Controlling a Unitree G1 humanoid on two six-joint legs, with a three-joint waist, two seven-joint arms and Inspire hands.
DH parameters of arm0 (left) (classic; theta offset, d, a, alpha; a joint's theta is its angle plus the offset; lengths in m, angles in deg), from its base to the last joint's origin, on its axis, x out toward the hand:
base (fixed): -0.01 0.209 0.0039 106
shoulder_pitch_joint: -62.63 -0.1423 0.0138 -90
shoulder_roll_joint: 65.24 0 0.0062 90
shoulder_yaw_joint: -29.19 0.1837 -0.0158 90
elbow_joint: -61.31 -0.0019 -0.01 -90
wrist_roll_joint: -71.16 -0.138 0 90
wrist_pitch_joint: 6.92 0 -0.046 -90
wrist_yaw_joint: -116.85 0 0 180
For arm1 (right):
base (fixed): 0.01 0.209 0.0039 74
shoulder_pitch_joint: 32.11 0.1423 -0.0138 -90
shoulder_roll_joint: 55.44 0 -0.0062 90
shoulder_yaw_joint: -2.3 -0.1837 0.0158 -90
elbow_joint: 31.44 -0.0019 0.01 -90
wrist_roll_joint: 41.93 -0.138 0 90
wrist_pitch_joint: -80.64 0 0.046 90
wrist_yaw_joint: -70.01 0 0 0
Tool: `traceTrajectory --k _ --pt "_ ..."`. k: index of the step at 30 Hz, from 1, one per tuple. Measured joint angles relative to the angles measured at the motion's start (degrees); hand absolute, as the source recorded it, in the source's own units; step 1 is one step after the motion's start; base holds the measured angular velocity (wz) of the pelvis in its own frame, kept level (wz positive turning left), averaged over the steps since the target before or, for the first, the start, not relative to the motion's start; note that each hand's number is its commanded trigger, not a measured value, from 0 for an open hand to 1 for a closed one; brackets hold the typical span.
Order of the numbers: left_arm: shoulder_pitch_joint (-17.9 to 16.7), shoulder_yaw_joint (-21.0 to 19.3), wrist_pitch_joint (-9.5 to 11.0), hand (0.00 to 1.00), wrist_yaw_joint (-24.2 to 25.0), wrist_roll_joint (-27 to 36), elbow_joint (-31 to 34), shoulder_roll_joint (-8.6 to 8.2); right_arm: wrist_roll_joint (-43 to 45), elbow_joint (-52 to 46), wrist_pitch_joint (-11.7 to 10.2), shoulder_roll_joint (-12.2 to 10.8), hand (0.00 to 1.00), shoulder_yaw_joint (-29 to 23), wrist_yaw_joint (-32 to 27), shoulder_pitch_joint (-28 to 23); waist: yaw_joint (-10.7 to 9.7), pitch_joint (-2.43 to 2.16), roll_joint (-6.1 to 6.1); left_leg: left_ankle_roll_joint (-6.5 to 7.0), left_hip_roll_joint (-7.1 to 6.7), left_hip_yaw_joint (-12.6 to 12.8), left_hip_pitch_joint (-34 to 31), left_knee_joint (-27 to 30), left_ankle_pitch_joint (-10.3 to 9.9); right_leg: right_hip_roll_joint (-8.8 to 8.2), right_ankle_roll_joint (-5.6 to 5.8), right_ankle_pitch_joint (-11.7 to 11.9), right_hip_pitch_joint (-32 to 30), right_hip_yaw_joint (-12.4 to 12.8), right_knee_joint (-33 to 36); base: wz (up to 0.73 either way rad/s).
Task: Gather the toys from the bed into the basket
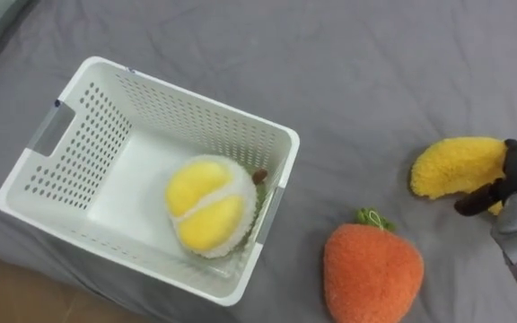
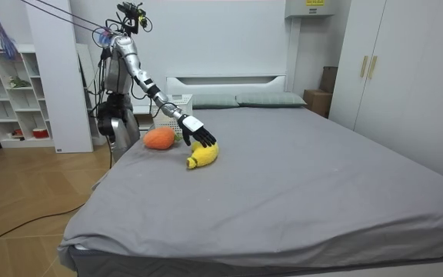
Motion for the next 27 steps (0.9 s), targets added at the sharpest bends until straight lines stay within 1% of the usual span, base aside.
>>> traceTrajectory --k 2,4,5,11,14,17,21,22,24,25,27 --pt "0.0 0.1 0.2 0.00 0.0 0.0 0.1 0.01 -0.5 0.1 0.0 0.2 1.00 0.6 -0.7 0.0 0.0 0.17 0.04 0.00 -0.01 0.0 -0.2 0.0 0.0 -0.01 -0.01 0.0 -0.1 0.0 -0.1 0.00" --pt "0.0 0.2 0.3 0.00 0.0 0.0 0.1 0.06 -1.3 0.1 0.0 0.5 1.00 0.7 -1.7 0.1 0.0 0.18 0.04 0.00 -0.02 0.0 -0.5 0.0 0.0 0.02 -0.05 0.0 -0.3 0.0 -0.1 0.00" --pt "0.0 1.2 0.3 0.00 0.0 0.0 0.1 0.36 -1.7 0.1 0.0 1.0 1.00 1.1 -2.1 0.1 0.2 0.19 0.06 0.01 -0.03 0.0 -0.5 0.0 0.0 0.03 -0.07 0.0 -0.3 0.1 0.0 0.00" --pt "0.0 1.3 0.8 0.00 0.0 0.0 0.5 1.17 -1.7 2.0 -0.5 3.8 1.00 2.9 -2.9 1.8 0.9 0.29 0.26 -0.09 0.07 0.0 -1.2 0.3 0.1 0.21 -0.34 0.2 -1.0 0.2 -0.1 0.00" --pt "0.1 2.2 1.5 0.00 0.0 0.0 0.5 1.20 -1.4 2.1 -0.6 4.3 1.00 3.0 -3.1 1.8 1.4 0.38 0.41 -0.15 0.08 0.0 -2.5 0.4 0.4 0.19 -0.57 0.4 -2.1 0.1 0.0 0.00" --pt "0.1 2.9 1.4 0.00 0.0 0.0 0.5 1.32 -1.6 2.8 -1.0 4.6 1.00 4.5 -3.5 1.8 1.5 0.46 0.54 -0.26 0.10 0.0 -2.9 0.4 0.6 0.17 -0.64 0.4 -2.5 -0.1 0.1 0.01" --pt "0.1 3.3 1.6 0.00 0.2 0.0 0.6 1.42 -1.3 3.4 -1.8 5.4 1.00 5.1 -3.8 1.8 1.5 0.43 0.65 -0.25 0.08 -0.3 -3.3 0.5 0.7 -0.05 -0.69 0.4 -3.0 -0.1 0.2 0.01" --pt "0.1 3.3 1.7 0.00 0.5 0.0 0.6 1.43 -1.3 3.8 -2.3 5.6 1.00 5.1 -3.9 1.8 1.4 0.44 0.81 -0.23 0.02 -0.5 -3.6 0.5 0.7 -0.03 -0.69 0.4 -3.2 -0.5 0.2 0.05" --pt "0.1 3.3 1.6 0.00 1.3 0.0 0.6 1.46 -1.3 3.8 -2.5 6.0 1.00 5.1 -4.1 1.8 1.5 0.36 1.01 -0.19 -0.01 -0.5 -3.9 0.5 0.7 -0.23 -0.70 0.4 -3.4 -0.8 0.2 0.05" --pt "0.1 3.3 1.6 0.00 1.6 0.0 0.7 1.47 -0.9 3.8 -2.7 6.2 1.00 5.1 -4.2 2.0 1.5 0.30 1.31 -0.19 -0.08 -0.9 -4.4 0.6 0.8 -0.44 -0.70 0.4 -3.7 -1.3 0.4 0.11" --pt "0.2 3.3 1.6 0.00 2.4 0.0 0.8 1.56 0.2 3.8 -2.6 6.7 1.00 5.1 -4.3 2.5 1.5 0.30 1.61 -0.19 -0.11 -1.2 -5.1 0.8 1.0 -0.55 -0.70 0.4 -4.5 -1.6 1.1 0.11"
